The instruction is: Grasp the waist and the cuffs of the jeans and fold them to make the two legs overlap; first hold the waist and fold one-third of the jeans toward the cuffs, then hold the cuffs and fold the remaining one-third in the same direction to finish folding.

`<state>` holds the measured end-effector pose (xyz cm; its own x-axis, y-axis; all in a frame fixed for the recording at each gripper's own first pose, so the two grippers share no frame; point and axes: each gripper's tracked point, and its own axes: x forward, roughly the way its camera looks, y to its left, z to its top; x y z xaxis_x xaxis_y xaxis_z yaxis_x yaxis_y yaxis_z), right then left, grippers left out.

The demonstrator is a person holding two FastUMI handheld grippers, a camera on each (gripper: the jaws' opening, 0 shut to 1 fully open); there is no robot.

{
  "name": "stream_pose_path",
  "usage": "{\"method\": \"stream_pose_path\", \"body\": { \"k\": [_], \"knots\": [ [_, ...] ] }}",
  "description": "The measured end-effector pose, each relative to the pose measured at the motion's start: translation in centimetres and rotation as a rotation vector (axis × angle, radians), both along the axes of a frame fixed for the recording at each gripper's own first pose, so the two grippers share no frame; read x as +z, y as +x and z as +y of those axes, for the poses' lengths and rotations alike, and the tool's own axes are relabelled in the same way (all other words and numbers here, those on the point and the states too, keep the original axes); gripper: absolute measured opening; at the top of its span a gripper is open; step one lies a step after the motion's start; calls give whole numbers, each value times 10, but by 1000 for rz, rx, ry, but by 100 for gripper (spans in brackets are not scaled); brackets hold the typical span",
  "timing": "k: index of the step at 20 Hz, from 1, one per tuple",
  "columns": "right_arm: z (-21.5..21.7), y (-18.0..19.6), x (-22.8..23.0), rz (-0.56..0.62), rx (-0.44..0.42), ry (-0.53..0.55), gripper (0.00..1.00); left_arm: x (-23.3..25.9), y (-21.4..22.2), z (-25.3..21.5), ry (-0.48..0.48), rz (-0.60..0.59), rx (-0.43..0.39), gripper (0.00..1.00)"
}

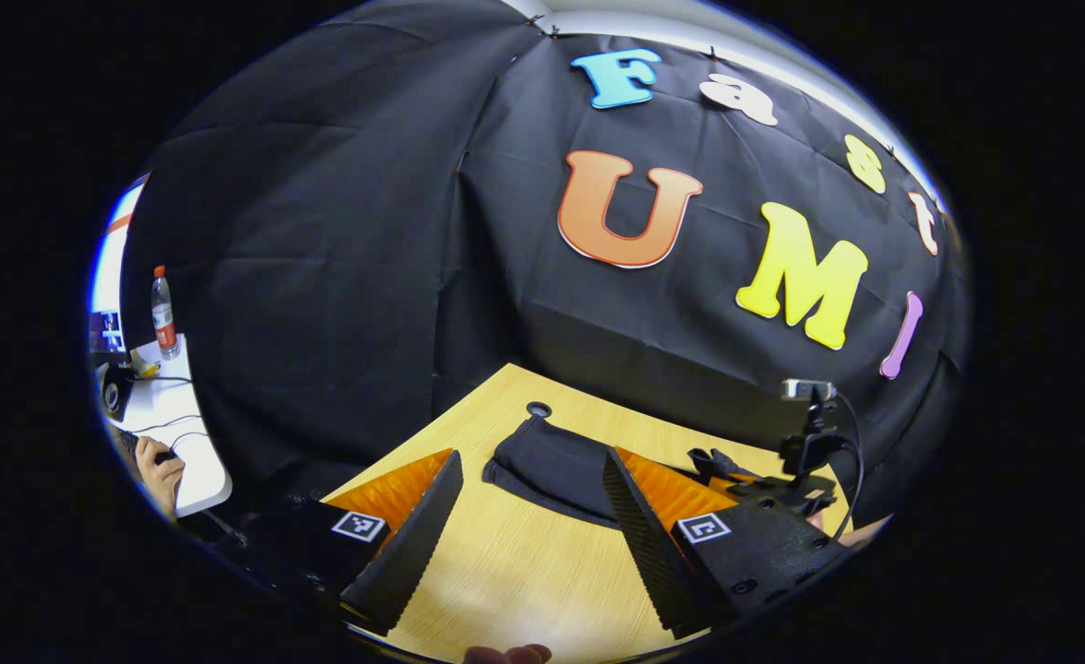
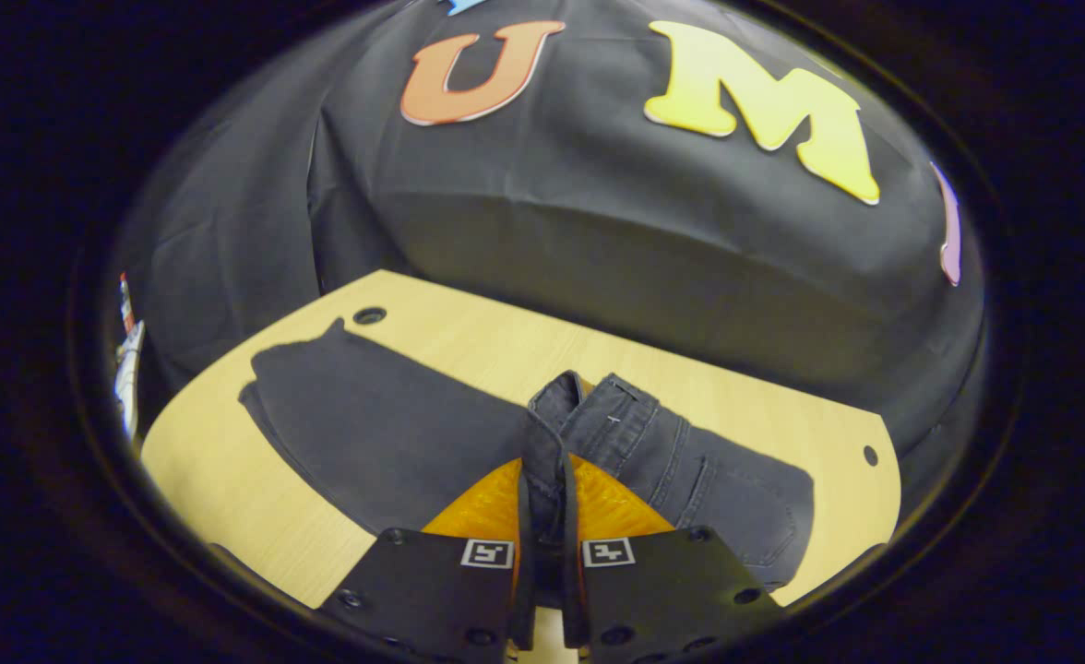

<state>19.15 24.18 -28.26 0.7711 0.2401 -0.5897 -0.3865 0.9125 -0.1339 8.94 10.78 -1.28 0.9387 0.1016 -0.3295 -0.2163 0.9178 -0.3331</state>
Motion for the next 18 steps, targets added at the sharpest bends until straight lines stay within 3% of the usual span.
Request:
{"method": "stream_pose_path", "body": {
  "k": [4, 6, 8, 11, 15, 16, 18],
  "knots": [
    [6, -11, -27, 62, 39, -63, 16, -9, -3, 14, -53, 11, 37, 99],
    [9, -14, -25, 76, 65, -28, 22, -15, -2, 16, -73, 23, 43, 99],
    [16, -22, -18, 87, 83, 19, 35, -20, 0, 14, -96, 32, 40, 99],
    [5, -32, 9, 66, 95, 46, 57, -24, 7, 6, -128, 30, 19, 99],
    [-29, -52, 74, 10, 85, 118, 70, -41, 23, -6, -182, 22, -43, 99],
    [-43, -57, 95, -15, 81, 134, 71, -48, 29, -8, -210, 24, -53, 99],
    [-68, -70, 123, -26, 64, 164, 82, -66, 42, -10, -291, 52, -46, 99]
  ]
}}
